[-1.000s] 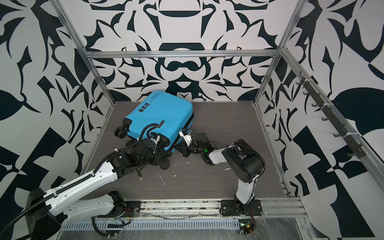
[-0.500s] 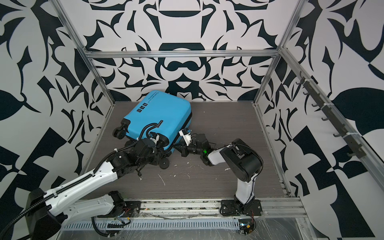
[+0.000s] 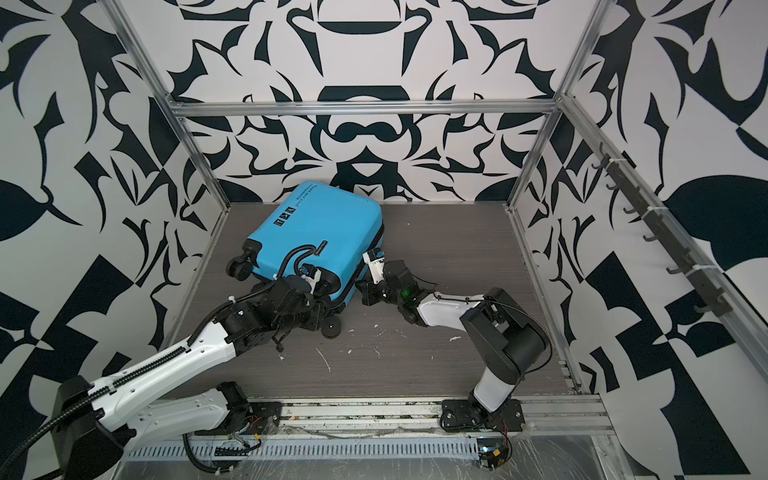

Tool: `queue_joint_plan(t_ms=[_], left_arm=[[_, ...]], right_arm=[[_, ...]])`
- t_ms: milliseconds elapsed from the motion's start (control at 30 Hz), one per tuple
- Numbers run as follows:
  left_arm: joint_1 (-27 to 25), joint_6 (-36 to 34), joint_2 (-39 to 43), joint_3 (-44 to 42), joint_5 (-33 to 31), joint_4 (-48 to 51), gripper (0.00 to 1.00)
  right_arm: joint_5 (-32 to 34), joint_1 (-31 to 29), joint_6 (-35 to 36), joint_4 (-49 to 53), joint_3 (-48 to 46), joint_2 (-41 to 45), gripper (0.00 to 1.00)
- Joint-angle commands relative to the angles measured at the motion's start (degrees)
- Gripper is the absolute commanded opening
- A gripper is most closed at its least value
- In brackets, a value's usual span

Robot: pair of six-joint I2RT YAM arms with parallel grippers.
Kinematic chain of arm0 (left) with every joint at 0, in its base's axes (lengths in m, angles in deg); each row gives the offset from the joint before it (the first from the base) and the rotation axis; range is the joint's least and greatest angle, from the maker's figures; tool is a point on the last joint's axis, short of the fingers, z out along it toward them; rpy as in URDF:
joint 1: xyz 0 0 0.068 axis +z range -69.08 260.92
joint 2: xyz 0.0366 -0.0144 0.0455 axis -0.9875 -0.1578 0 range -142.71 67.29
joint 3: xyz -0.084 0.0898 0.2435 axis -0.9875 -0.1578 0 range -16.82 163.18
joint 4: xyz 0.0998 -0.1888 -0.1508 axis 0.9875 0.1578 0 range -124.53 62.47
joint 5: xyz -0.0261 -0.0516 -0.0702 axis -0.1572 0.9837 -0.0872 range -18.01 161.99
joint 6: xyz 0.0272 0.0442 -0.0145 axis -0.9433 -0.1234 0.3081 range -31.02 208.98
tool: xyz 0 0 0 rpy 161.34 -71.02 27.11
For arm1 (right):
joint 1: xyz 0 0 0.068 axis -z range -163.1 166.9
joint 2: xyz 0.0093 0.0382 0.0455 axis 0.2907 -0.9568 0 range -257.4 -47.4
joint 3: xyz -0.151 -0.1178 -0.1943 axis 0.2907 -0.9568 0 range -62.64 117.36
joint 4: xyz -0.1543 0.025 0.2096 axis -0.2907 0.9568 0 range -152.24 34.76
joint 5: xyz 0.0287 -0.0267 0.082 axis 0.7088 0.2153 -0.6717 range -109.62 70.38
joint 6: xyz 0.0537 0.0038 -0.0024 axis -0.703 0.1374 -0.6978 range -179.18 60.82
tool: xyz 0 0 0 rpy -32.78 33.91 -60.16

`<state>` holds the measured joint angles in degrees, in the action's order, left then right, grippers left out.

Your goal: Pack the luggage

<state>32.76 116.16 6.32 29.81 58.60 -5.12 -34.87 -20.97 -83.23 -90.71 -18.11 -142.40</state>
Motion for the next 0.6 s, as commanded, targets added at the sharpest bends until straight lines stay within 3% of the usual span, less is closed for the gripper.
queue_joint_plan(t_ms=[0, 233, 567], left_arm=[[0.12, 0.9, 0.19, 1.19, 2.02, 4.26, 0.0], [-1.49, 0.97, 0.22, 1.42, 1.75, 5.25, 0.0], [-10.81, 0.08, -0.64, 1.74, -0.24, 5.69, 0.0]], right_arm=[[11.36, 3.01, -0.84, 2.12, 2.9, 1.99, 0.0], [9.81, 9.5, -5.5, -0.09, 3.05, 0.52, 0.0], [8.04, 16.69, -6.49, -0.46, 1.99, 3.16, 0.0]])
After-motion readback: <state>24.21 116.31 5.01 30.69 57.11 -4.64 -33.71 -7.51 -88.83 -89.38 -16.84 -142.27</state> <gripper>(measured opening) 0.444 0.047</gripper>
